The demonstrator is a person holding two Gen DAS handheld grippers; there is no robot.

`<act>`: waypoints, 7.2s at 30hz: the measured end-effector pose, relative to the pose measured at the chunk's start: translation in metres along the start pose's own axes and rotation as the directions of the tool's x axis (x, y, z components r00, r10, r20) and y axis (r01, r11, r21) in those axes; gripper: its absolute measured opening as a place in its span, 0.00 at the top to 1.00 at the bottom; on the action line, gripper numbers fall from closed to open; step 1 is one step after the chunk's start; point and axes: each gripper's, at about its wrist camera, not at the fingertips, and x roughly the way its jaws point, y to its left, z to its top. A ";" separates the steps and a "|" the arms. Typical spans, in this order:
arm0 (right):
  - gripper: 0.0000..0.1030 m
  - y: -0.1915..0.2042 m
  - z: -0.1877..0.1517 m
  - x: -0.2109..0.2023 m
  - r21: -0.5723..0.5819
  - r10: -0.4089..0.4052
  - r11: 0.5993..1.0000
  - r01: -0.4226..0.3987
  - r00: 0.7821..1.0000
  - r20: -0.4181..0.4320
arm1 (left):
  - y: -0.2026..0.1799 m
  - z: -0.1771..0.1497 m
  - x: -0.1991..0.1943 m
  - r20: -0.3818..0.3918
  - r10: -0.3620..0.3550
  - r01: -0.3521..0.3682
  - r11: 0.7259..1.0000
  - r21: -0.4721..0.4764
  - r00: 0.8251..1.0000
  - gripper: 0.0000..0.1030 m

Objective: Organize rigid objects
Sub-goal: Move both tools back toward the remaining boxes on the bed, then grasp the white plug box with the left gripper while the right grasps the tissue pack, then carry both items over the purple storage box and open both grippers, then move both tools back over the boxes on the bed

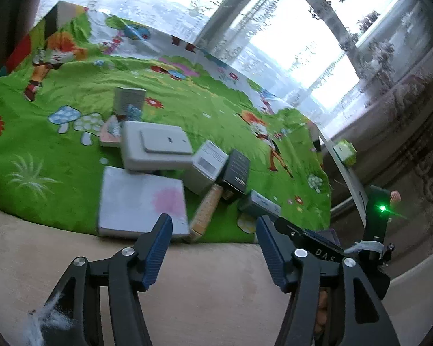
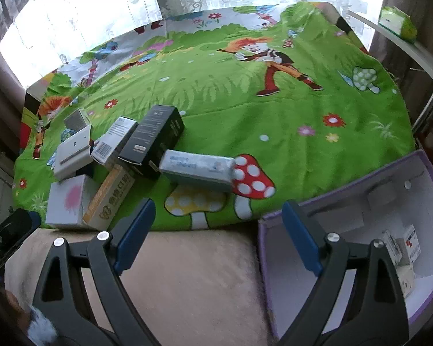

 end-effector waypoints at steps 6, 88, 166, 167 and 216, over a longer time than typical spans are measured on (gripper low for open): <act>0.11 0.013 0.009 0.012 -0.007 -0.032 0.999 0.032 0.999 -0.005 | 0.018 0.007 -0.005 0.024 0.036 -0.035 0.998 -0.050 0.999 0.35; 0.26 -0.018 -0.003 0.005 0.125 -0.052 0.991 0.046 0.998 0.041 | -0.045 0.028 0.058 0.018 0.283 -0.284 0.957 0.057 0.959 0.14; 0.13 -0.078 -0.091 -0.056 0.076 0.055 0.996 -0.052 0.998 -0.032 | -0.050 -0.017 0.010 -0.078 -0.069 0.084 0.974 0.210 0.995 0.12; 0.13 -0.075 -0.090 -0.056 0.068 0.058 0.996 -0.056 0.998 -0.033 | -0.041 -0.016 0.006 -0.069 -0.059 0.071 0.979 0.190 0.996 0.12; 0.13 0.031 -0.028 -0.009 -0.143 0.084 0.986 -0.090 0.995 -0.049 | 0.019 0.022 0.067 -0.193 0.352 -0.332 0.934 0.129 0.916 0.09</act>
